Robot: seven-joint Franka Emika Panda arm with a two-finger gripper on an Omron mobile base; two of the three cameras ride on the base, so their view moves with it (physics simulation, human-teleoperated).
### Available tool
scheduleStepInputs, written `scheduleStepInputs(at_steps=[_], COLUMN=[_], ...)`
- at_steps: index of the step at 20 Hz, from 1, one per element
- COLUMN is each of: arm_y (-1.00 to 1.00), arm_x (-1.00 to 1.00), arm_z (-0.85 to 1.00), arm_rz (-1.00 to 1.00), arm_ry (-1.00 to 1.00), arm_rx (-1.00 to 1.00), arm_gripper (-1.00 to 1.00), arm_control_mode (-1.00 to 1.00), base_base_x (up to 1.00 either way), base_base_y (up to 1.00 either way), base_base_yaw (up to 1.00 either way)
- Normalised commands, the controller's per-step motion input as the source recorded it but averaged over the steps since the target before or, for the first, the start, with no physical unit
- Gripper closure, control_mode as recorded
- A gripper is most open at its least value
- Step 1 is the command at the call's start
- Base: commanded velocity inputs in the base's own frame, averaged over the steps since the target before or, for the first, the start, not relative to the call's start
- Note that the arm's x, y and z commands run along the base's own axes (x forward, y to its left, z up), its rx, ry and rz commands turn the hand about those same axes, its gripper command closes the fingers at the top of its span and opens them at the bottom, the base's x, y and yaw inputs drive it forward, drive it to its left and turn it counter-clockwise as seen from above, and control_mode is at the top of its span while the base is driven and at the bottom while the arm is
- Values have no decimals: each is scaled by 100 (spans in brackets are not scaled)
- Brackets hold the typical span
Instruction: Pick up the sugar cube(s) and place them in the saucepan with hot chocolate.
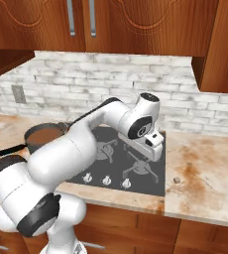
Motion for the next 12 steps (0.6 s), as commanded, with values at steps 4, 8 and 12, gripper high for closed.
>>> scheduleStepInputs(at_steps=[4,8,12], arm_y=[-98,-90,-77], arm_x=[57,68,32], arm_z=[-31,-21,-21], arm_rz=[0,0,1], arm_ry=[39,30,-5], arm_rx=[-1,-8,-1], arm_gripper=[-100,-100,-100], arm_control_mode=[-100,-100,-100], base_base_x=[0,0,0], base_base_y=[0,0,0], base_base_yaw=[0,0,0])
